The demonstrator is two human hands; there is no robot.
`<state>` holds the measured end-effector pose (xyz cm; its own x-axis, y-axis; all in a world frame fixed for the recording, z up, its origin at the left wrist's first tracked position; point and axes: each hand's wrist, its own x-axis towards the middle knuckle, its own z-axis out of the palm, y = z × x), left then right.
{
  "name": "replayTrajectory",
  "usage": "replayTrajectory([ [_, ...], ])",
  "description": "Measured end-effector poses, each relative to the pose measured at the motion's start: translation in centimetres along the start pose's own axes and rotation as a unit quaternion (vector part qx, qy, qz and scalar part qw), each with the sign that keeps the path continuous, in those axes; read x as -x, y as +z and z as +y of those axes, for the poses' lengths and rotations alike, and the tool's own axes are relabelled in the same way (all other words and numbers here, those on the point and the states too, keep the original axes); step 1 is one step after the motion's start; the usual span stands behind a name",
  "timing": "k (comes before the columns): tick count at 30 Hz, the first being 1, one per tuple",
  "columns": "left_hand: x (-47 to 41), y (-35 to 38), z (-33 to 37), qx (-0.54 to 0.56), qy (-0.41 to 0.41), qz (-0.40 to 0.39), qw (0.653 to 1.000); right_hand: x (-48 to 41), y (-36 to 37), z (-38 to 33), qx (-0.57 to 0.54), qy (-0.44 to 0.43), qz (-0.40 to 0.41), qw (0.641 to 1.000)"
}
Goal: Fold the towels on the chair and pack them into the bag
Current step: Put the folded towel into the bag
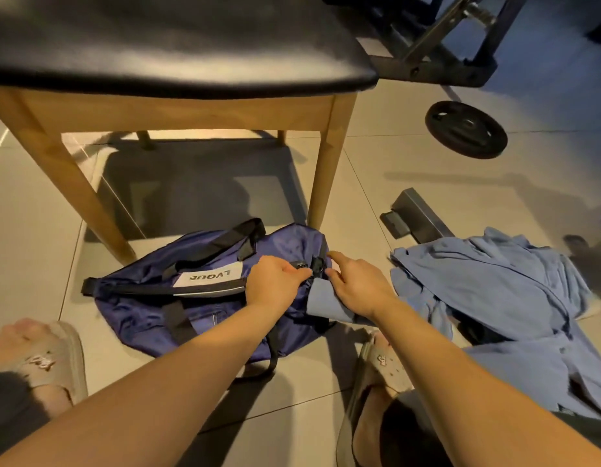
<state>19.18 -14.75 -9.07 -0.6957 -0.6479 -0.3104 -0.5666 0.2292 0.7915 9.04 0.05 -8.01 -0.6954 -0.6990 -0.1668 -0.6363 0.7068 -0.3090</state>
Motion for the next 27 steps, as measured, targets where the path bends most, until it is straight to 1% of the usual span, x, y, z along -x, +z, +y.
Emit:
replayTrajectory([
  [5,-0.4,1.9,1.1,0.084,-0.125,0.009,0.989,-1.2,0.8,0.6,-0.007,-0.024,0.008,1.0],
  [7,-0.8,2.3,1.0,0.1,-0.155,0.027,0.983,-1.6,1.2,0.4,-0.008,-0.028,0.005,1.0],
  [9,-1.0,2.4,0.7,0.101,-0.162,0.038,0.981,-1.9,1.5,0.1,-0.015,-0.027,0.001,1.0],
  [12,-0.9,2.1,0.4,0.123,-0.143,0.031,0.982,-2.1,1.9,-0.2,-0.048,-0.023,0.011,0.999],
  [17,-1.2,0.4,-1.0,0.129,-0.076,-0.021,0.989,-1.9,2.3,-0.7,-0.1,-0.011,0.035,0.994],
  [20,-1.2,-0.3,-1.4,0.104,-0.031,-0.032,0.994,-1.5,2.1,-1.1,-0.124,-0.004,0.047,0.991],
  [22,-1.1,-0.7,-1.3,0.069,0.002,-0.031,0.997,-1.2,1.9,-1.3,-0.134,0.003,0.051,0.99],
  [27,-0.6,-2.3,-1.2,0.001,0.055,-0.02,0.998,-0.4,1.6,-0.6,-0.109,0.02,0.065,0.992],
])
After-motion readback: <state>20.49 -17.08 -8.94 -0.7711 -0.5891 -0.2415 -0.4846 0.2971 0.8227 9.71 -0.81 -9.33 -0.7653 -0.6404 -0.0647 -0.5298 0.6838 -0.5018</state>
